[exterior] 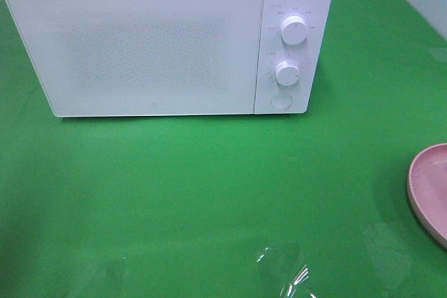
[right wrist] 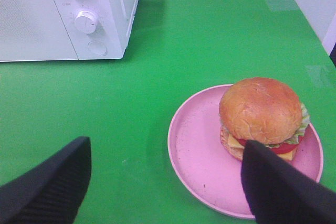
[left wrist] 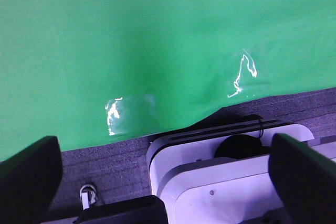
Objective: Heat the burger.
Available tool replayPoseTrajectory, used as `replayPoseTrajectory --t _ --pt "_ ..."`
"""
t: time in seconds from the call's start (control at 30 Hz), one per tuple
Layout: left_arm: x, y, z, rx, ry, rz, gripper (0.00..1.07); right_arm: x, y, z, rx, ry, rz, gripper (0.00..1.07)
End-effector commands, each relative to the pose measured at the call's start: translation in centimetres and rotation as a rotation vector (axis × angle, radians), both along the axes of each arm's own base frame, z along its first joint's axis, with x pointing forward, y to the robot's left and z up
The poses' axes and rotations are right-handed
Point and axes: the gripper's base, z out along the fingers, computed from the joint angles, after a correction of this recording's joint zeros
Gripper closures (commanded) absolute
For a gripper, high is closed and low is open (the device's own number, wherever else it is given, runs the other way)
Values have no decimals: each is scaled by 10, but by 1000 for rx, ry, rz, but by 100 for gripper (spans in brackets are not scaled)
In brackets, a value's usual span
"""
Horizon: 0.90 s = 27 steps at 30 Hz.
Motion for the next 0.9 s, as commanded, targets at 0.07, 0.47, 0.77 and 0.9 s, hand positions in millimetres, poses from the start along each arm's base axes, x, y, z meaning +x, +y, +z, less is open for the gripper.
replayPoseTrajectory --t 0.07,0.47,0.77,0.9 --pt "-37 0 -9 -13 -130 -2 7 -3 0 -1 -1 -29 2 32" --pt "-100 2 1 -16 -625 19 7 -3 0 -1 -1 -29 2 32" --pt "-130 4 2 -11 -812 21 8 -3 0 -1 -1 -29 2 32" --pt "-131 3 2 -14 -819 21 8 -3 0 -1 -1 -29 2 32"
